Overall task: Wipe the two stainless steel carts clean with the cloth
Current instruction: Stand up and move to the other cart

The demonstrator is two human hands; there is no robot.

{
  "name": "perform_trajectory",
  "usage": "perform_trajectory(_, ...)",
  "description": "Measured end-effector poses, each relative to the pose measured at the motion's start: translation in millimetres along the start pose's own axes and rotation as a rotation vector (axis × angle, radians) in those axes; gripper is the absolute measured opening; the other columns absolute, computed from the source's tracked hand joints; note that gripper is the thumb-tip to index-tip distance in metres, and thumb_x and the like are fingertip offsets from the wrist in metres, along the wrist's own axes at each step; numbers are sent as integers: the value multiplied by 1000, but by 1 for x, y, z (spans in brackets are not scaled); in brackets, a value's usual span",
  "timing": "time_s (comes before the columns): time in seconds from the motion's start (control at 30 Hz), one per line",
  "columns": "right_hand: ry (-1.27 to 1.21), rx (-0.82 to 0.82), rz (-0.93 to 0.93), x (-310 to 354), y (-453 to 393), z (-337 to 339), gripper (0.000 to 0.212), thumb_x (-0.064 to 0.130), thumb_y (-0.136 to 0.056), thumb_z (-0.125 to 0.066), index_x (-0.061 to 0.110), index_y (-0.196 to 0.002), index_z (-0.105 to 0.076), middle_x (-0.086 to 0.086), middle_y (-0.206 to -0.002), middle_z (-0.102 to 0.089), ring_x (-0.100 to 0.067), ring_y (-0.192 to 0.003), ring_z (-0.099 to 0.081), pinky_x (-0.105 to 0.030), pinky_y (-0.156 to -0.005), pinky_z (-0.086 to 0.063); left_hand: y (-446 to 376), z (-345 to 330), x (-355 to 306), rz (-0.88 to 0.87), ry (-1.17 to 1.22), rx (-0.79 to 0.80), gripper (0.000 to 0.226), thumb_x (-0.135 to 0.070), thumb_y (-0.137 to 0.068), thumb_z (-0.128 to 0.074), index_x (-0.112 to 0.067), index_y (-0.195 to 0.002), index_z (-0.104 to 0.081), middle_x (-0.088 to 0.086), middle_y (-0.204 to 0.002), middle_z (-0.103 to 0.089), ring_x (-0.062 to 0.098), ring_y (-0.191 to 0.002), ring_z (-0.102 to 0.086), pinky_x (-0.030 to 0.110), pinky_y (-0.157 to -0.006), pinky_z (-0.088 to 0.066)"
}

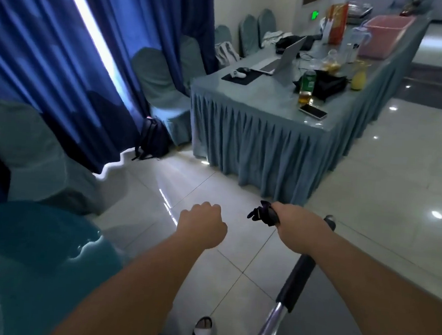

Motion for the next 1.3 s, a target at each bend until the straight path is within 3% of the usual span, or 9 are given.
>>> perform_trajectory(0.17, -25, -7, -164, -21, -74, 4, 47, 10, -98, -53, 24, -143, -46, -4, -126, -62, -25, -108, -64, -37, -95, -53, -115, -6, -6, -156, -8, 70, 44, -39, -101, -43, -20, -139, -55, 2, -131, -58, 25, -115, -55, 40, -89, -38)
perform_trajectory(0.3, -78, -92, -325, -36, -110, 9, 41, 10, -96, -48, 30, -132, -50, 3, -118, -61, -21, -100, -62, -32, -75, -44, -189, -1, -21, -295, -42, 148, 45, -39, -102, -42, -20, -141, -53, 3, -134, -58, 27, -118, -56, 44, -97, -44)
perform_trajectory(0.47, -115, -116, -490, -54, -107, 17, 46, 15, -94, -46, 34, -136, -46, 6, -119, -61, -21, -106, -63, -46, -97, -50, -240, 24, -71, -485, -99, 154, 40, -36, -101, -42, -22, -135, -56, 3, -131, -59, 26, -115, -56, 44, -99, -46)
perform_trajectory(0.57, -122, -183, -567, -68, -91, 26, 46, 6, -91, -51, 26, -132, -49, 1, -108, -61, -23, -92, -65, -42, -81, -57, -244, 36, -105, -601, -109, 144, 34, -32, -101, -42, -21, -130, -57, 3, -126, -60, 24, -103, -56, 41, -91, -51)
perform_trajectory(0.63, -140, -197, -617, -79, -78, 30, 46, 4, -88, -53, 24, -129, -49, 2, -105, -59, -21, -88, -64, -39, -77, -57, -241, 41, -124, -653, -108, 156, 36, -31, -101, -43, -20, -133, -54, 3, -128, -59, 25, -108, -58, 43, -95, -51)
perform_trajectory(0.83, -138, -271, -709, -105, -45, 45, 43, 7, -89, -58, 23, -128, -50, 1, -110, -60, -20, -93, -63, -32, -73, -50, -221, 70, -151, -737, -90, 96, 31, -34, -104, -40, -21, -127, -56, 3, -127, -57, 26, -113, -56, 43, -98, -44)
perform_trajectory(0.93, -166, -300, -700, -110, -45, 52, 46, 8, -89, -60, 22, -132, -48, 1, -114, -59, -20, -98, -64, -33, -81, -54, -217, 88, -151, -738, -48, 59, 23, -35, -103, -43, -21, -115, -57, 2, -118, -56, 25, -105, -57, 45, -98, -49)
perform_trajectory(1.17, -190, -288, -692, -122, -79, 59, 42, 8, -89, -54, 21, -129, -49, -1, -111, -59, -23, -95, -65, -41, -85, -57, -250, 115, -163, -731, -67, 29, 17, -37, -102, -45, -23, -109, -52, 0, -111, -53, 23, -100, -55, 44, -94, -51)
perform_trajectory(1.3, -160, -287, -730, -149, -115, 74, 43, 8, -90, -52, 22, -130, -49, 0, -106, -59, -24, -92, -65, -40, -79, -57, -301, 120, -189, -753, -86, 54, 28, -33, -99, -52, -22, -125, -57, 1, -123, -56, 24, -108, -57, 43, -95, -50)
Point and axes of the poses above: each hand's wrist, its own y-axis away from the middle knuckle, its own z-axis out of the back of the hand, x = y × z, the point moved 5 cm from there along -y, towards the middle knuckle
